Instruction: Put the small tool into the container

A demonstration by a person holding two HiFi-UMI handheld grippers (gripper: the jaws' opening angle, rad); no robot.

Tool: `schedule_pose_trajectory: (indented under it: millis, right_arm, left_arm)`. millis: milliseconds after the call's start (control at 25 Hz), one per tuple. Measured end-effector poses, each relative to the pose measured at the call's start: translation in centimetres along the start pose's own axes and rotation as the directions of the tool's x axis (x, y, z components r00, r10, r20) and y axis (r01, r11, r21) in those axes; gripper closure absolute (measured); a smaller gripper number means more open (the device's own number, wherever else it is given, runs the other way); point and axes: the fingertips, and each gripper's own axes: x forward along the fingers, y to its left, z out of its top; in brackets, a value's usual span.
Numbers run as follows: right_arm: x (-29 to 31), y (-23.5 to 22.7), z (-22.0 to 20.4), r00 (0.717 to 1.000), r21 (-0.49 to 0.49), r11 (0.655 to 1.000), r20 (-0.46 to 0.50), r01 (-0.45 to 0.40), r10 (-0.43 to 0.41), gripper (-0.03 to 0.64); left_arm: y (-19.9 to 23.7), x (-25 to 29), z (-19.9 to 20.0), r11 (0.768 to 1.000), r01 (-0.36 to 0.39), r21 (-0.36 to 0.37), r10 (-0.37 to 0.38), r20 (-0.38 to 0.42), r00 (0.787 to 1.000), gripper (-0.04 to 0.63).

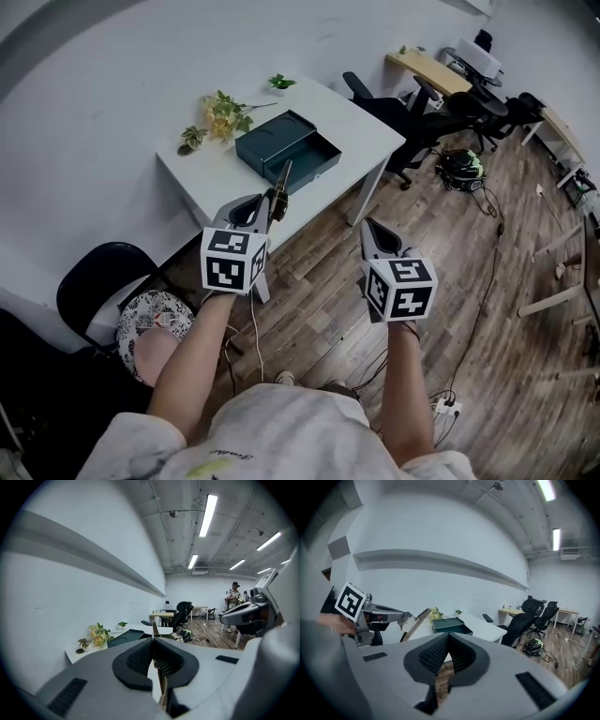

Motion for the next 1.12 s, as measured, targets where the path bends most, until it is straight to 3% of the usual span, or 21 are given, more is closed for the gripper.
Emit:
schedule_pose_trajectory:
  millis: [600, 840, 1120]
  right_arm:
    - [4.8, -3.8, 0.5, 0.997, 0.003, 0.997, 0.034, -0.074, 0.073, 0.612]
    - [9.3, -6.3, 1.6, 0.982, -0.028, 0.982, 0.036, -0.187, 0.188, 0.612]
    - [14.4, -8.5, 3.7, 0.936, -0.083, 0.934, 0.028, -0.346, 0.35, 0.612]
  left_arm:
    - [1.0, 3.9, 0.7, 0.996, -0.09, 0.014, 0.09, -0.003, 0.996, 0.592]
    - [1.3, 7.0, 1.2, 0.982, -0.187, -0.006, 0.187, -0.009, 0.982, 0.592]
    - [1.6, 9.6, 2.4, 0.945, -0.326, -0.038, 0.325, -0.028, 0.945, 0.592]
